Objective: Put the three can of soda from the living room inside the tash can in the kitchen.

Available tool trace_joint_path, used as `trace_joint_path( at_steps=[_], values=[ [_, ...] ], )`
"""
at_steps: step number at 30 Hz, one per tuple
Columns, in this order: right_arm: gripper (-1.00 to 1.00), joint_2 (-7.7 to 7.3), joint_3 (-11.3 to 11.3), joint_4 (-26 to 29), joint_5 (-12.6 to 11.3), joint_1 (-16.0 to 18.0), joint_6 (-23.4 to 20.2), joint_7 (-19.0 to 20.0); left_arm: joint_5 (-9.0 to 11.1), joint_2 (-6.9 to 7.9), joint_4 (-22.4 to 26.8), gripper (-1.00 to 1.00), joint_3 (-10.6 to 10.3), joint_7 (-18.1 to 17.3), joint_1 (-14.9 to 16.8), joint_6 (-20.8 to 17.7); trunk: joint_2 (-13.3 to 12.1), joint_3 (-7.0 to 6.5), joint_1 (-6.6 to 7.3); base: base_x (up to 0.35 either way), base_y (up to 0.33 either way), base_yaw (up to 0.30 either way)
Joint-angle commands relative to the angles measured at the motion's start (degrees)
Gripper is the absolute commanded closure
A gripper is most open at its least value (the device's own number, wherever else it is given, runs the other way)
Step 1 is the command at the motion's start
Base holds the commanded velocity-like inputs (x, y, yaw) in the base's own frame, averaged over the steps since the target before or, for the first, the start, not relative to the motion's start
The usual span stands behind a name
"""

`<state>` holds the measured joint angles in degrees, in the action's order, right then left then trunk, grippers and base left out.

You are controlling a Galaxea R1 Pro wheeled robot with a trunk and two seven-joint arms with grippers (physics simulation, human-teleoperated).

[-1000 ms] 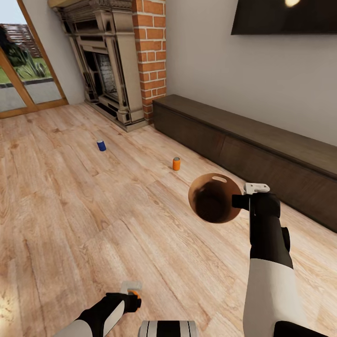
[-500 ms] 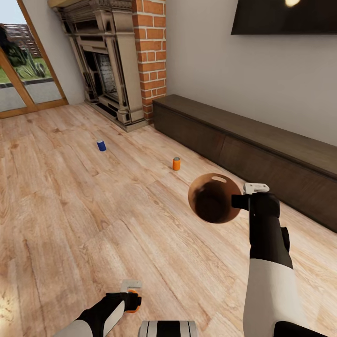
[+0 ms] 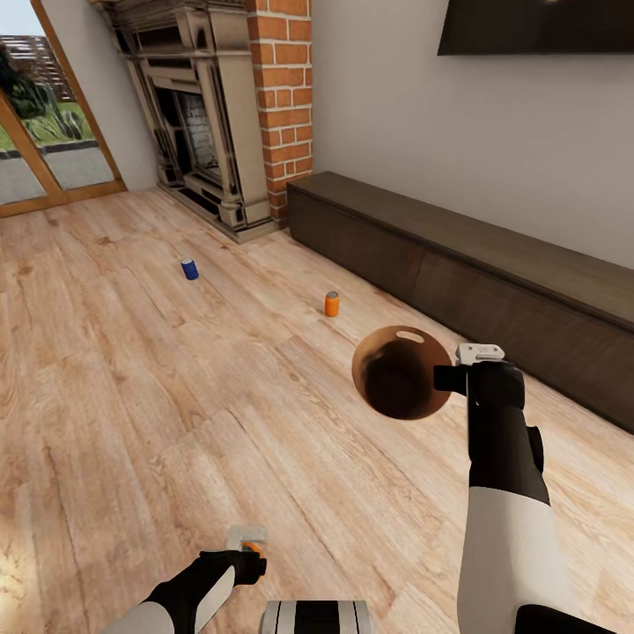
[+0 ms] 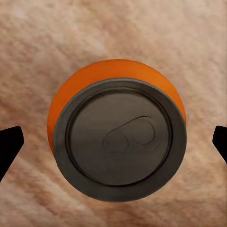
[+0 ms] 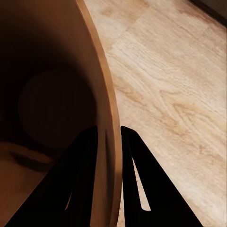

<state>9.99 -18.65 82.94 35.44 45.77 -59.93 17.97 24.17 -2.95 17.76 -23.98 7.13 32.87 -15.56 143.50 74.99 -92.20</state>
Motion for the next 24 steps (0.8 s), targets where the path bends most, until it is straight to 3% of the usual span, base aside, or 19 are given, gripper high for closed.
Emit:
trace_joint_path(
  at_steps=[1, 24],
  values=[
    [1.0, 0.01, 0.01, 0.02, -0.72, 0.02, -0.07, 0.31, 0.0, -0.01, 0.0, -1.0, -0.02, 0.01, 0.0, 0.0, 0.0, -0.01, 0.01, 0.0, 0.0, 0.0],
    [1.0, 0.01, 0.07, -0.04, -0.64, -0.05, -0.07, 0.31, 0.27, 0.04, 0.08, -1.0, -0.09, -0.01, 0.07, -0.09, 0.08, 1.32, -0.15, 0.0, 0.0, 0.0]
  ],
)
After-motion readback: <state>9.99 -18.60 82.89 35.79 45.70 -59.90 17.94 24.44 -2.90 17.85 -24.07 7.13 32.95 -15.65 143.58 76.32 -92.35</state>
